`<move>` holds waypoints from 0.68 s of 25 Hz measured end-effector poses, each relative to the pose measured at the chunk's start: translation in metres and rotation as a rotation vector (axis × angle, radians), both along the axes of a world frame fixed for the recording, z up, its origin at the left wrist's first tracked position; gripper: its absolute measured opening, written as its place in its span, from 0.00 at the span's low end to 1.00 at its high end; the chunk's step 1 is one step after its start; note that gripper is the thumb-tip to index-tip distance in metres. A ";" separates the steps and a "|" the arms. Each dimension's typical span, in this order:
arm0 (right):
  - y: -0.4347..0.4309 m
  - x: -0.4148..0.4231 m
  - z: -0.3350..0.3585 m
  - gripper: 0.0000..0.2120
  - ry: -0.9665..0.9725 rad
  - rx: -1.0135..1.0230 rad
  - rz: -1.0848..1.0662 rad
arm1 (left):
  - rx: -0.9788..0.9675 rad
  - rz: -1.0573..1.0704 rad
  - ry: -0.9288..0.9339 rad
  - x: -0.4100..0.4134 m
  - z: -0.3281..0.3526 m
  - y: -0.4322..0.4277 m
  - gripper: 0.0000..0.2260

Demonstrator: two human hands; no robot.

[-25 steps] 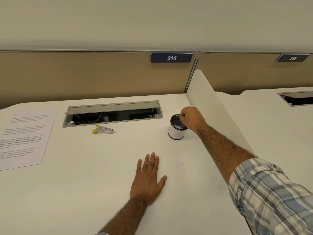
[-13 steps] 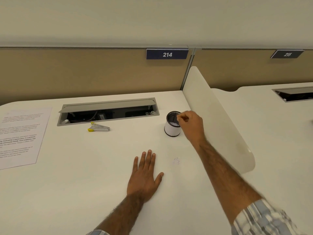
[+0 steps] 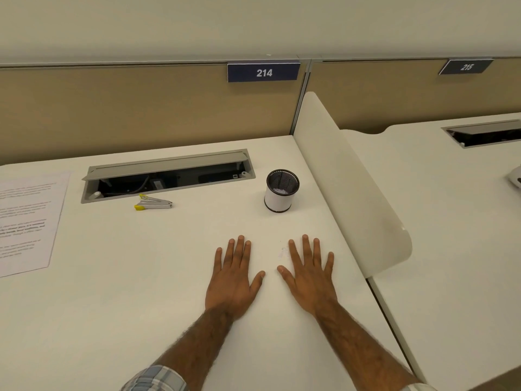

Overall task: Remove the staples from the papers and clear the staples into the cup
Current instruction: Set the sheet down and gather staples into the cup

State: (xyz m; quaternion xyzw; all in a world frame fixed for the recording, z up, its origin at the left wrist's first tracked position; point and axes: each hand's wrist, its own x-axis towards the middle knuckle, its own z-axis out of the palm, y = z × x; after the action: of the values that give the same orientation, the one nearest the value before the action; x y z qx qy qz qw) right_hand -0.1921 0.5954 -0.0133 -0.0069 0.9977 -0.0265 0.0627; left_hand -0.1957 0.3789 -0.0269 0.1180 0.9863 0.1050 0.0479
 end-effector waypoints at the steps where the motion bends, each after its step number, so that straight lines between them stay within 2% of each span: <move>1: -0.003 0.001 0.000 0.36 -0.007 0.011 0.013 | 0.000 -0.001 -0.003 0.000 -0.001 0.000 0.35; 5: -0.008 0.006 0.003 0.34 -0.012 0.012 0.064 | 0.003 0.003 0.012 0.000 0.000 -0.001 0.35; 11: 0.007 -0.026 0.015 0.34 -0.041 0.015 0.014 | 0.004 0.000 0.008 0.001 -0.001 0.000 0.36; 17: 0.004 -0.016 0.012 0.33 -0.060 0.040 0.201 | 0.019 0.010 0.007 0.001 0.000 0.000 0.35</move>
State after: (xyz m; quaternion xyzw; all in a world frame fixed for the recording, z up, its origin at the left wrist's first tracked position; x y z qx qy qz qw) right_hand -0.2078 0.5996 -0.0014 -0.1047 0.9899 -0.0004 0.0952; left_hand -0.1952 0.3791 -0.0268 0.1139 0.9860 0.1142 0.0430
